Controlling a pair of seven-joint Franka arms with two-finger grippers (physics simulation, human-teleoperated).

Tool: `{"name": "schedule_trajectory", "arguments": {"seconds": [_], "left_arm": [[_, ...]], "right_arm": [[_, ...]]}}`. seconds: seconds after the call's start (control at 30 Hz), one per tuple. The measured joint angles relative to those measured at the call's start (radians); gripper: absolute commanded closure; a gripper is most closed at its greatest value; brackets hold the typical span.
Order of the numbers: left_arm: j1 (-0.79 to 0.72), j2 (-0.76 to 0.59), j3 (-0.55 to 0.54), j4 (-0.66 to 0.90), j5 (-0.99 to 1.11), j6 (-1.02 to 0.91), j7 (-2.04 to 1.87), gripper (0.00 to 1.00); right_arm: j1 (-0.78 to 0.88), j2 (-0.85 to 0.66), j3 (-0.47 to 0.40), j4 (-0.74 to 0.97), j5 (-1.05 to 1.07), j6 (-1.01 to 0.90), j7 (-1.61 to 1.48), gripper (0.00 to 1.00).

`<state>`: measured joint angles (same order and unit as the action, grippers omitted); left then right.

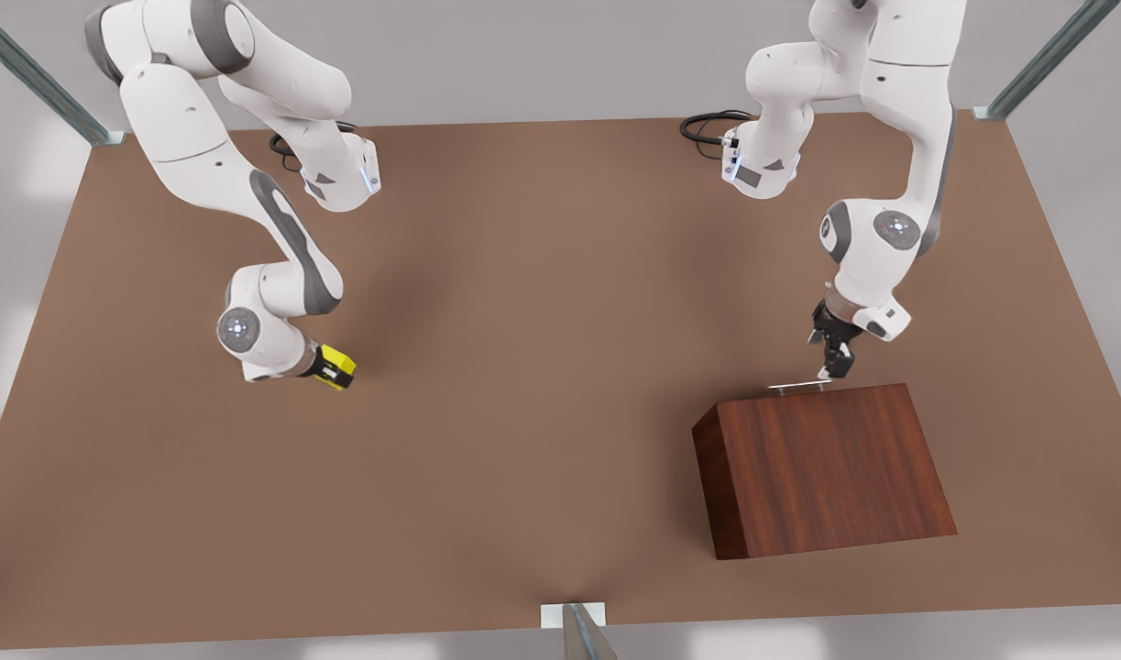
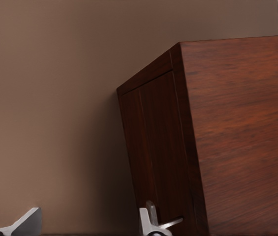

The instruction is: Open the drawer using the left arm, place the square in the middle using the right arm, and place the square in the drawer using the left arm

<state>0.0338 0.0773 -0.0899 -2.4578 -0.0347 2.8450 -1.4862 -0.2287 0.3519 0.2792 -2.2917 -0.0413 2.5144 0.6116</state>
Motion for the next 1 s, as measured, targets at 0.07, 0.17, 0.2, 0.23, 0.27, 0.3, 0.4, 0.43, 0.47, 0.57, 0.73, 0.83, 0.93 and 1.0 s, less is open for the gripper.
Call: {"name": "schedule_trajectory", "arguments": {"seconds": [0.07,0.17,0.2,0.23,0.27,0.3,0.4,0.43,0.47,0.57,0.73,0.83,0.93,1.0], "left_arm": [[-0.004,0.015,0.001,0.000,-0.002,0.035,0.001,0.00],[-0.010,0.006,0.001,0.000,-0.003,0.027,0.002,0.00],[-0.010,0.003,0.000,0.000,-0.003,0.024,0.000,0.00],[-0.012,-0.001,-0.001,0.000,-0.003,0.023,-0.001,0.00],[-0.013,-0.010,-0.001,0.001,-0.002,0.017,-0.018,0.00],[-0.015,-0.019,-0.001,0.003,0.000,0.005,-0.024,0.00],[-0.021,-0.028,-0.001,0.006,0.005,-0.006,-0.026,0.00],[-0.020,-0.028,-0.001,0.005,0.006,-0.006,-0.028,0.00],[-0.019,-0.025,-0.001,0.006,0.007,-0.003,-0.028,0.00],[-0.029,-0.018,-0.001,0.009,0.008,0.006,-0.028,0.00],[-0.040,-0.011,-0.001,0.017,0.011,0.008,-0.028,0.00],[-0.039,0.010,-0.001,0.025,0.014,0.008,-0.028,0.00],[-0.042,0.025,-0.001,0.026,0.016,0.008,-0.028,0.00],[-0.048,0.027,0.001,0.025,0.016,0.007,-0.028,0.00]], "right_arm": [[0.000,0.001,0.000,0.001,-0.014,0.001,-0.003,0.28],[-0.009,0.022,-0.002,0.003,-0.058,0.027,-0.003,0.31],[-0.009,0.022,-0.001,0.004,-0.057,0.027,-0.003,0.31],[-0.008,0.021,0.000,0.003,-0.058,0.026,-0.003,0.31],[-0.008,0.016,0.000,0.003,-0.058,0.022,-0.003,0.31],[-0.006,0.012,0.000,0.003,-0.058,0.017,-0.002,0.31],[0.001,-0.014,0.002,0.012,-0.058,-0.014,0.007,0.31],[0.002,-0.016,0.003,0.021,-0.058,-0.039,0.008,0.31],[0.003,-0.014,0.004,0.021,-0.058,-0.041,0.006,0.31],[0.004,-0.018,0.011,0.053,-0.056,-0.042,-0.001,0.31],[0.228,-0.036,0.015,0.380,-0.050,-0.347,0.225,0.30],[0.387,0.019,0.015,0.507,-0.043,-0.351,0.404,0.30],[0.542,0.140,0.016,0.721,-0.040,-0.431,0.568,0.30],[0.610,0.203,0.017,0.855,0.019,-0.483,0.602,0.30]]}}
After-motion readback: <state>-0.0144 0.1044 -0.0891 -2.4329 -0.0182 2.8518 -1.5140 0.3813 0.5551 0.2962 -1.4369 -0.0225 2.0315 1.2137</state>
